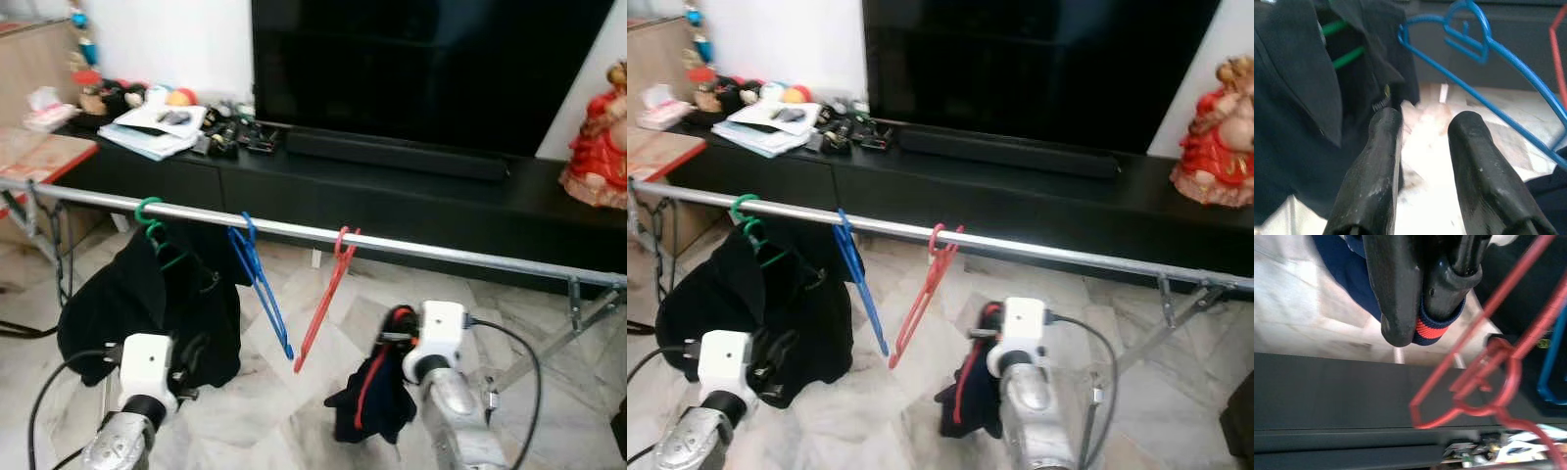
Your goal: Hang hanger
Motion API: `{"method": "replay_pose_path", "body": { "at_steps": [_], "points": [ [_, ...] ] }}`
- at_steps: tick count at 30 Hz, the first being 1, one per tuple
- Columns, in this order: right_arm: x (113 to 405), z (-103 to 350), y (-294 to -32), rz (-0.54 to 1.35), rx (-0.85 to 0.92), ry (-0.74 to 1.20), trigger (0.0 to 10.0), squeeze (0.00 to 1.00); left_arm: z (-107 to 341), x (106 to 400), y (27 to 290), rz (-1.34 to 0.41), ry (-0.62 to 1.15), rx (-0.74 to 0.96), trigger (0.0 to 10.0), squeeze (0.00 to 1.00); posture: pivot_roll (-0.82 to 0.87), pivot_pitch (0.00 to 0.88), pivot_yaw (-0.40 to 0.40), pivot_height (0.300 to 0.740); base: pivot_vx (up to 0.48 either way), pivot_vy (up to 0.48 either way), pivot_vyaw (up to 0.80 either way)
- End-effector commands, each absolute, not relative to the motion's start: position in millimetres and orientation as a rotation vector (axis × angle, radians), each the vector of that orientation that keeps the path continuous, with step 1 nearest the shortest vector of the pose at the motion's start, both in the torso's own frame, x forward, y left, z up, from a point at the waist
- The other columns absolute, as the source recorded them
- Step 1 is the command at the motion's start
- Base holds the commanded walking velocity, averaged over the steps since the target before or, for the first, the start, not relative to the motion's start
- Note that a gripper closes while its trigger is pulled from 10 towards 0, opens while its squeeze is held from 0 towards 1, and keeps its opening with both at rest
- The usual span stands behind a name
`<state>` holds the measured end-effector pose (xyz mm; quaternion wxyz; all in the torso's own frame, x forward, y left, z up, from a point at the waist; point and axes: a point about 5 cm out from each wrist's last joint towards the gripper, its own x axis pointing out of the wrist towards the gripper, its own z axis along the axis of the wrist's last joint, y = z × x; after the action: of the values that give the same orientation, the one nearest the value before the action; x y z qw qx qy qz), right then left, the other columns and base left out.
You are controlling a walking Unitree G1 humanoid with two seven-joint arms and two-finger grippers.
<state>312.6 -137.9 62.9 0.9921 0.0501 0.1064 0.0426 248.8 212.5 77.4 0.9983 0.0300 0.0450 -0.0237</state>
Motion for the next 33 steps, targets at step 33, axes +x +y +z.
{"method": "replay_pose_path", "body": {
  "at_steps": [33],
  "points": [
    [292, 17, -175, -0.117, 0.128, 0.357, 10.0, 0.00, 81, 250, 206, -0.093, 0.083, 0.095, 10.0, 0.00, 0.16, 0.000, -0.022, 0.740, 0.135, 0.000, -0.21]
  ]
}}
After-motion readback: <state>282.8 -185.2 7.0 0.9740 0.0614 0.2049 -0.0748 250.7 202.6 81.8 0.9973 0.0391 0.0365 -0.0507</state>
